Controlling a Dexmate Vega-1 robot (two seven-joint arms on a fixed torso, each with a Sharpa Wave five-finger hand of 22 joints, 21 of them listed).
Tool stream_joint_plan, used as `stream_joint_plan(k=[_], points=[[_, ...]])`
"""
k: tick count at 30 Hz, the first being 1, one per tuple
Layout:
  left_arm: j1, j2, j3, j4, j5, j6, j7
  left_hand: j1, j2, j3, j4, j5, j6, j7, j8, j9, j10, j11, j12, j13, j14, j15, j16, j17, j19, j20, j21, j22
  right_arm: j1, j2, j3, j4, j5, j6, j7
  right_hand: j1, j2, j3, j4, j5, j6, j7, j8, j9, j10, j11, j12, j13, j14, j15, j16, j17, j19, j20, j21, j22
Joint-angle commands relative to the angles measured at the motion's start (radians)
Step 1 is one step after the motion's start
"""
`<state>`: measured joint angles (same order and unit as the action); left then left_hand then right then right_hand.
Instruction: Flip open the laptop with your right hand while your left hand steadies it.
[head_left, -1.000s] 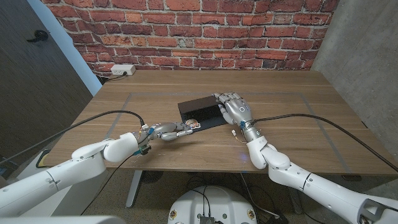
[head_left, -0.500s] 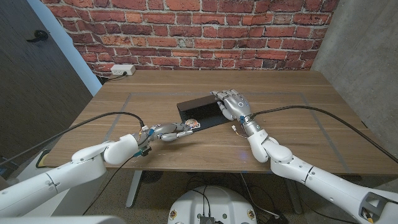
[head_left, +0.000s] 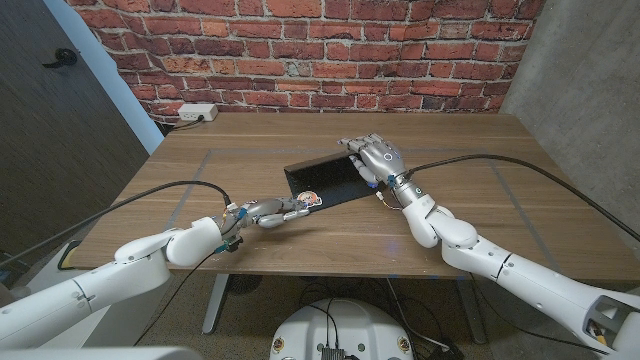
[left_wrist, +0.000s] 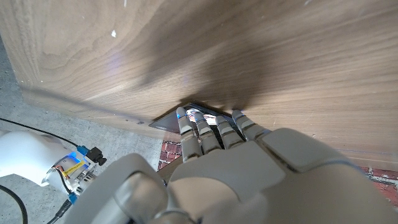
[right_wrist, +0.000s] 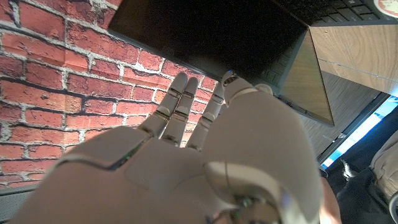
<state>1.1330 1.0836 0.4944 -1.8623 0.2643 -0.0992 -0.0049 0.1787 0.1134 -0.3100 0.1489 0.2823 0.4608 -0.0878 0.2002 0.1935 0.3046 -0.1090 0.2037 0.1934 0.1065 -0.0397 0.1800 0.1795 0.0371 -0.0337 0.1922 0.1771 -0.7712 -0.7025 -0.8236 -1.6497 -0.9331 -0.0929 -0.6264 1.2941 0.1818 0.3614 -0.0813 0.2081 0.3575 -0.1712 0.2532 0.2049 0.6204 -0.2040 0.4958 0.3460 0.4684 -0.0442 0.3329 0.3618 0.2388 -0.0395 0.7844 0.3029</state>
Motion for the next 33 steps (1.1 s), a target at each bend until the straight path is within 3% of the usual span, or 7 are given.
stream_joint_plan(k=[1,33], points=[[-0.001,-0.006,0.000,0.016,-0.006,-0.007,0.009,0.007,-0.004,-0.005,0.000,0.004,0.007,-0.004,0.008,0.002,0.007,0.001,0.005,0.002,0.002,-0.097,0.008,0.004,-0.004,-0.015,0.003,0.000,0.071,-0.012,0.004,0.018,-0.021,0.072,0.061,-0.009,0.002,0.005,-0.002,0.001,0.008,0.000,0.009,0.000,0.007,0.001,0.006,0.003,0.010,-0.195,0.006,0.003,0.004,-0.154,0.005,0.002],[-0.023,-0.019,-0.003,0.059,-0.027,-0.040,0.019,0.008,-0.003,-0.003,-0.003,0.006,0.004,-0.006,0.007,0.002,0.004,-0.002,0.004,0.002,-0.011,-0.099,0.003,0.004,-0.013,-0.017,0.000,-0.001,0.297,0.054,-0.011,0.122,0.038,0.246,0.275,-0.012,0.003,0.008,-0.004,0.000,-0.005,0.003,-0.001,0.001,0.005,-0.001,-0.003,0.005,0.008,-0.195,-0.002,-0.003,-0.002,-0.155,0.019,-0.002]])
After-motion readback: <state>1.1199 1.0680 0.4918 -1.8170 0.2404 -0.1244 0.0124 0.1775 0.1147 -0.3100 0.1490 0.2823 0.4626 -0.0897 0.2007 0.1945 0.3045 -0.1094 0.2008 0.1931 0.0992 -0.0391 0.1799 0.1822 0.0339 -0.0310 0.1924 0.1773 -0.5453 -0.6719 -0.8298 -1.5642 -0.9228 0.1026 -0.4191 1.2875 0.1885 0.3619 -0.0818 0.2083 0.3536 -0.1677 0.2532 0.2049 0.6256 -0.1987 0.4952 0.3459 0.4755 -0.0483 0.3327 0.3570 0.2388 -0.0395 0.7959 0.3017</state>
